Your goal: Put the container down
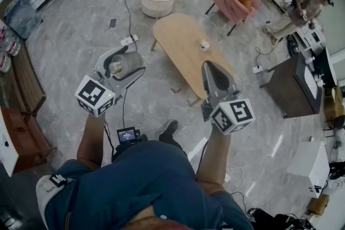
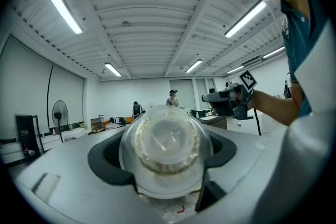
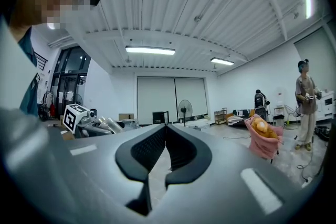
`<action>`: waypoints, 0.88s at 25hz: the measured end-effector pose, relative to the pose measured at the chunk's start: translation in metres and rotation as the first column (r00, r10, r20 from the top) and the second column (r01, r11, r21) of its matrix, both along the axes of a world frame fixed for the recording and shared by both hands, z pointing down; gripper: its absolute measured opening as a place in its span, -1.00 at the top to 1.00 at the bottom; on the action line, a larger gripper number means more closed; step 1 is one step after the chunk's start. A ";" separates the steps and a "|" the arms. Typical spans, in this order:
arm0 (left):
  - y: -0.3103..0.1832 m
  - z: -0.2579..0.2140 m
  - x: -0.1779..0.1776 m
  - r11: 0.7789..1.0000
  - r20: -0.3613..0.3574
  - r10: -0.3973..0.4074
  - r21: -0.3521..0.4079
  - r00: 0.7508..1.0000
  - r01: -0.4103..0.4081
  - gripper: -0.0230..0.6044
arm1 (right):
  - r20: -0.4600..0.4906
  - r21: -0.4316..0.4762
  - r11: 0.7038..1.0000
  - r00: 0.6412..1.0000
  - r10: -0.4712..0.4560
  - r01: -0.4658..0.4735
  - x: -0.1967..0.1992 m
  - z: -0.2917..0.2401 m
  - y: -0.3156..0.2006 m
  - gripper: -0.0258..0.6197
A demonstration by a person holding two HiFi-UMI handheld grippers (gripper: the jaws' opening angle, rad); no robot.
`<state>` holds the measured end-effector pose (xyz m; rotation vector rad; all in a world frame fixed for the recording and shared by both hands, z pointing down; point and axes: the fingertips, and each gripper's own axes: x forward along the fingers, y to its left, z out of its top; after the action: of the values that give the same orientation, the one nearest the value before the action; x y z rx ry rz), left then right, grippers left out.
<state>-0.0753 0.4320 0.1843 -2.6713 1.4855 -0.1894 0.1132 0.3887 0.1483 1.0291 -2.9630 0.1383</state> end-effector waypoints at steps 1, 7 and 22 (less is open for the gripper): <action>-0.006 -0.001 0.000 1.000 0.004 -0.008 -0.001 1.000 0.008 -0.14 | 0.006 0.002 1.000 1.000 -0.009 0.009 0.000 -0.001 -0.009 0.89; -0.054 -0.011 0.013 0.998 0.020 -0.057 -0.003 0.998 0.058 -0.14 | 0.034 -0.002 0.999 0.998 -0.047 0.047 0.017 -0.007 -0.071 0.89; -0.153 -0.012 0.055 0.984 0.051 -0.179 -0.003 0.982 0.180 -0.14 | 0.101 0.001 0.991 0.986 -0.136 0.136 0.065 -0.004 -0.197 0.89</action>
<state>-0.0201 0.2789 0.1723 -2.5159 1.7126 -0.2721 0.1782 0.1914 0.1444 0.8395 -3.1091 0.2048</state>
